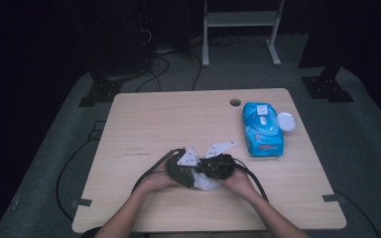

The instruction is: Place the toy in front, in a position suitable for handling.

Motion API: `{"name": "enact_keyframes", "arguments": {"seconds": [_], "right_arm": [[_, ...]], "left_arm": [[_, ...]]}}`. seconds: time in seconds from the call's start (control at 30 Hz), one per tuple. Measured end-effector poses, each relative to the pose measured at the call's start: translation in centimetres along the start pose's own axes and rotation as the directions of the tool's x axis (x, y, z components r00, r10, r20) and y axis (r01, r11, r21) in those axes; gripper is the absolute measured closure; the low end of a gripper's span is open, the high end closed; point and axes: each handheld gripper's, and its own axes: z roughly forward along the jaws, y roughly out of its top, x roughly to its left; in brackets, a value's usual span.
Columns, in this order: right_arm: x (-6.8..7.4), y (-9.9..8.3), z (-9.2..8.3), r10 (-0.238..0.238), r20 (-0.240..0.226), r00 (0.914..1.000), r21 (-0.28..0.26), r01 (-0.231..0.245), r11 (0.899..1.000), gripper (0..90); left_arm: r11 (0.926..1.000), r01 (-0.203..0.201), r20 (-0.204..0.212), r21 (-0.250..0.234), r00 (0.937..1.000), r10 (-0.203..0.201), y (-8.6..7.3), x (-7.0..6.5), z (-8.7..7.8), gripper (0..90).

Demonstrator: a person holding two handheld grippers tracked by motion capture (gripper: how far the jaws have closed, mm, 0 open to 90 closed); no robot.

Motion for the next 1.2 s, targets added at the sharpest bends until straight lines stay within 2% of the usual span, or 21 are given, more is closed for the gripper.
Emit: {"name": "enact_keyframes", "arguments": {"seconds": [0.07, 0.1, 0.13, 0.17, 0.27, 0.3, 0.4, 0.47, 0.5, 0.6, 0.77, 0.8, 0.87, 0.93, 1.0, 1.03, 1.07, 1.1, 1.13, 1.17, 1.2], "right_arm": [[-0.8, -0.3, -1.2, 0.007, 0.057, 0.9984, 0.000, -0.007, 1.000, 83.3], [-1.2, -0.5, -1.7, -0.007, 0.094, 0.9956, 0.008, 0.006, 1.000, 83.3], [-1.2, -0.5, -1.7, -0.007, 0.094, 0.9956, 0.008, 0.006, 1.000, 83.3], [-1.7, -0.8, -2.4, -0.019, 0.142, 0.9897, 0.019, 0.017, 1.000, 83.2], [-4.0, -2.4, -5.1, 0.045, 0.223, 0.9739, 0.009, -0.048, 0.999, 83.2], [-4.2, -2.9, -5.6, 0.062, 0.228, 0.9716, 0.004, -0.065, 0.998, 83.3], [-4.0, -3.9, -6.5, 0.107, 0.188, 0.9764, -0.023, -0.104, 0.994, 83.3], [-3.8, -4.1, -6.6, 0.103, 0.178, 0.9787, -0.021, -0.101, 0.995, 83.2], [-3.5, -4.4, -6.8, 0.107, 0.157, 0.9818, -0.025, -0.105, 0.994, 83.1], [-3.3, -4.6, -7.1, 0.116, 0.142, 0.9831, -0.021, -0.114, 0.993, 83.1], [-3.2, -4.8, -7.5, 0.129, 0.123, 0.9841, -0.015, -0.128, 0.992, 83.1], [-3.1, -4.9, -7.6, 0.138, 0.112, 0.9841, -0.017, -0.137, 0.990, 83.1], [-3.0, -5.2, -7.6, 0.132, 0.108, 0.9853, -0.013, -0.131, 0.991, 83.0], [-3.0, -5.4, -7.8, 0.145, 0.091, 0.9852, -0.013, -0.144, 0.989, 83.0], [-2.9, -5.4, -7.9, 0.131, 0.089, 0.9874, -0.013, -0.130, 0.991, 83.0], [-2.9, -5.4, -7.9, 0.123, 0.087, 0.9886, -0.011, -0.123, 0.992, 83.0], [-2.9, -5.4, -7.9, 0.123, 0.087, 0.9886, -0.011, -0.123, 0.992, 83.0], [-3.0, -5.5, -7.9, 0.112, 0.087, 0.9900, -0.011, -0.111, 0.994, 83.1], [-3.0, -5.5, -7.8, 0.112, 0.087, 0.9898, -0.012, -0.112, 0.994, 83.1], [-3.0, -5.5, -7.9, 0.109, 0.087, 0.9902, -0.014, -0.108, 0.994, 83.2], [-2.9, -5.6, -7.9, 0.101, 0.086, 0.9911, -0.014, -0.100, 0.995, 83.2]], "left_arm": [[1.0000, 0.007, 0.004, -0.007, 1.0000, -0.007, 0.0, 0.2, -0.1, 23.6], [1.0000, 0.004, 0.004, -0.004, 1.0000, -0.004, -0.1, 0.2, -0.1, 23.6], [1.0000, 0.004, 0.004, -0.004, 1.0000, -0.004, -0.1, 0.2, -0.1, 23.6], [1.0000, 0.001, 0.003, 0.000, 1.0000, -0.001, -0.1, 0.2, -0.2, 23.6], [0.9999, 0.011, 0.007, -0.005, 0.9999, -0.011, -0.2, 0.4, -0.2, 23.5], [1.0000, 0.007, 0.006, -0.002, 1.0000, -0.007, -0.2, 0.4, -0.2, 23.5], [1.0000, 0.003, 0.006, -0.003, 1.0000, -0.003, -0.2, 0.4, -0.2, 23.5], [1.0000, 0.001, 0.002, -0.003, 1.0000, -0.001, -0.2, 0.4, -0.1, 23.5], [1.0000, 0.004, 0.002, -0.004, 1.0000, -0.004, -0.3, 0.4, -0.1, 23.5], [1.0000, 0.009, 0.003, -0.002, 1.0000, -0.009, -0.3, 0.4, -0.1, 23.5], [0.9987, 0.052, 0.032, -0.002, 0.9981, -0.052, -0.4, 0.8, -0.2, 22.7], [0.9970, 0.076, 0.046, -0.008, 0.9960, -0.076, -0.5, 0.9, -0.2, 22.7], [0.9915, 0.128, 0.084, -0.023, 0.9885, -0.126, -0.8, 1.4, -0.5, 19.2], [0.9806, 0.192, 0.122, -0.041, 0.9750, -0.186, -1.1, 2.1, -0.9, 18.9], [0.9703, 0.237, 0.151, -0.047, 0.9619, -0.228, -1.2, 2.5, -1.0, 18.9], [0.9634, 0.264, 0.169, -0.045, 0.9525, -0.253, -1.2, 2.7, -1.0, 19.0], [0.9634, 0.264, 0.169, -0.045, 0.9525, -0.253, -1.2, 2.7, -1.0, 19.8], [0.9438, 0.326, 0.217, -0.057, 0.9268, -0.307, -1.4, 3.0, -1.0, 22.5], [0.9438, 0.326, 0.217, -0.057, 0.9268, -0.307, -1.4, 3.0, -1.0, 22.7], [0.9333, 0.355, 0.226, -0.056, 0.9150, -0.334, -1.5, 3.3, -1.0, 22.7], [0.9276, 0.370, 0.231, -0.054, 0.9085, -0.348, -1.5, 3.4, -0.9, 23.0]]}}
